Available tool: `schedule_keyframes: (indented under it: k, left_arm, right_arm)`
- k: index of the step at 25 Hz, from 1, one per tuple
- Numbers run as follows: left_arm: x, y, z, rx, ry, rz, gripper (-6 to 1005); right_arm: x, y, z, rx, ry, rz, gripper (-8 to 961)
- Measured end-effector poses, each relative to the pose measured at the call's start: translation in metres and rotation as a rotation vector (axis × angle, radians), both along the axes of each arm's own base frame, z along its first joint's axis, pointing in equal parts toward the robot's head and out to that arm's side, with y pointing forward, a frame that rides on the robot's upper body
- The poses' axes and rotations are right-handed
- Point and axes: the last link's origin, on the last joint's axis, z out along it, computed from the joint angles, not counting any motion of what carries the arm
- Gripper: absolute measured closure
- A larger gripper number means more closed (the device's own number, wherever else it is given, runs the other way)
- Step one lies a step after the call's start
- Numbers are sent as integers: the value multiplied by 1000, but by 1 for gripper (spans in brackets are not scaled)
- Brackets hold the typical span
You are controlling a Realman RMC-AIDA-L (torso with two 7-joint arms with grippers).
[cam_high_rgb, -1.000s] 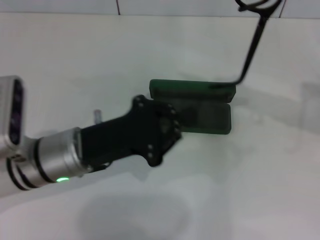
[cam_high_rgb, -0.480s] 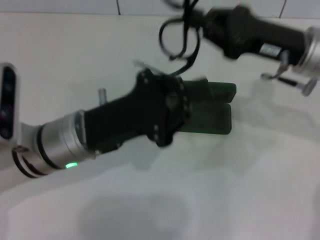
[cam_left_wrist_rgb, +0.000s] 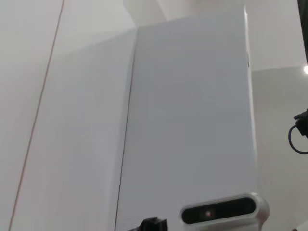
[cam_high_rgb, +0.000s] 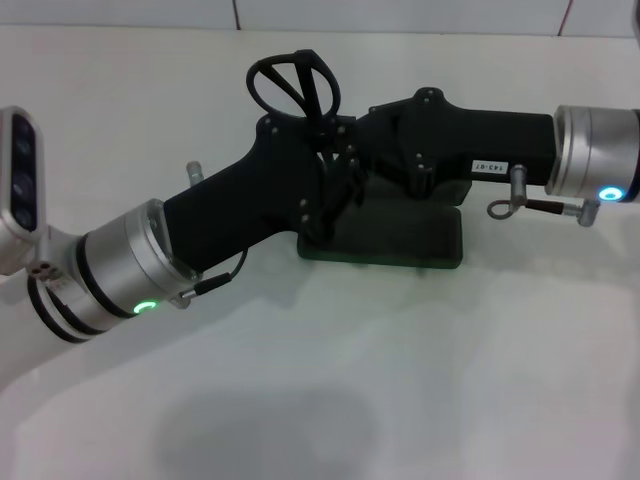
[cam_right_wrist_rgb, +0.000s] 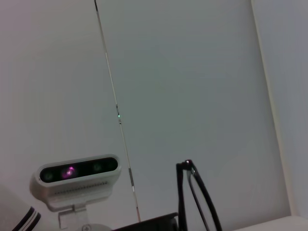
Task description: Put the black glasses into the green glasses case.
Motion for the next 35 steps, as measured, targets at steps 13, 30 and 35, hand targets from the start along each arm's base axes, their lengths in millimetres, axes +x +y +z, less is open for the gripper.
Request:
schedule_keyframes:
  k: [13,30,35]
  left_arm:
    - [-10,-8,3,-26,2,20,983]
    - [-53,-53,45,3,45,-56,981]
    - [-51,-53,40,3,51,-48,981]
  right_arm:
    - [3,2,4,22,13,-16,886]
    - [-29,20,0,47,-807,20,876]
    - [-49,29,-13,88,-954,72,873]
